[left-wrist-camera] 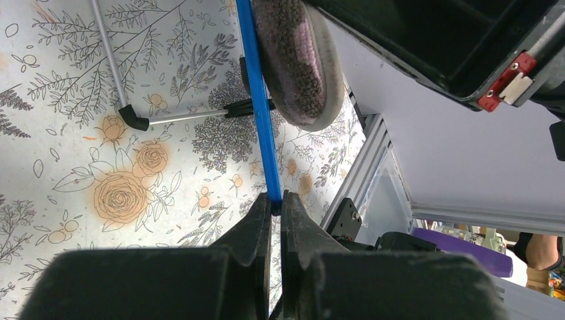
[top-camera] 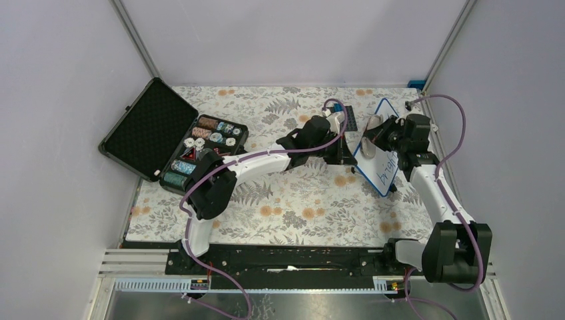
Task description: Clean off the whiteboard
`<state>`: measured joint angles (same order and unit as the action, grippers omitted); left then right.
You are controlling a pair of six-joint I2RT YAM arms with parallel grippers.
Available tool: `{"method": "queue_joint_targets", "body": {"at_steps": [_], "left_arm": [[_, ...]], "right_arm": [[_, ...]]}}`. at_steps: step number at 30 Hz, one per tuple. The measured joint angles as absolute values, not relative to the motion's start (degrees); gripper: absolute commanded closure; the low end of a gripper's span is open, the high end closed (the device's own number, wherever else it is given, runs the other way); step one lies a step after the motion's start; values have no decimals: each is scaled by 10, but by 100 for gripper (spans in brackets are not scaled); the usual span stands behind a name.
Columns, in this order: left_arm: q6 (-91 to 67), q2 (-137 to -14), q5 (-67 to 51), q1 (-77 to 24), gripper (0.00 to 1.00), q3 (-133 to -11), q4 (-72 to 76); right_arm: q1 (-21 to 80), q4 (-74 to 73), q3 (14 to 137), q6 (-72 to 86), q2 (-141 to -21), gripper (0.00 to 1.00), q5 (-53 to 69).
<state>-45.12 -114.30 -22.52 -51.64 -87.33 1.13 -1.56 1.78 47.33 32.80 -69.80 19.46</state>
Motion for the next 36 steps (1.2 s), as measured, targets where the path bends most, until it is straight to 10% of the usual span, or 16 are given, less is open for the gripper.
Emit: {"method": "queue_joint_targets", "body": {"at_steps": [12,36], "left_arm": [[-451,-1143,-225,-516,100,-873,15],[-458,-1142,-227,-515,100,-865,24]], "right_arm": [[-178,25,443,361,-811,100,223],[-98,73,502,395,-809,100,274]]}}
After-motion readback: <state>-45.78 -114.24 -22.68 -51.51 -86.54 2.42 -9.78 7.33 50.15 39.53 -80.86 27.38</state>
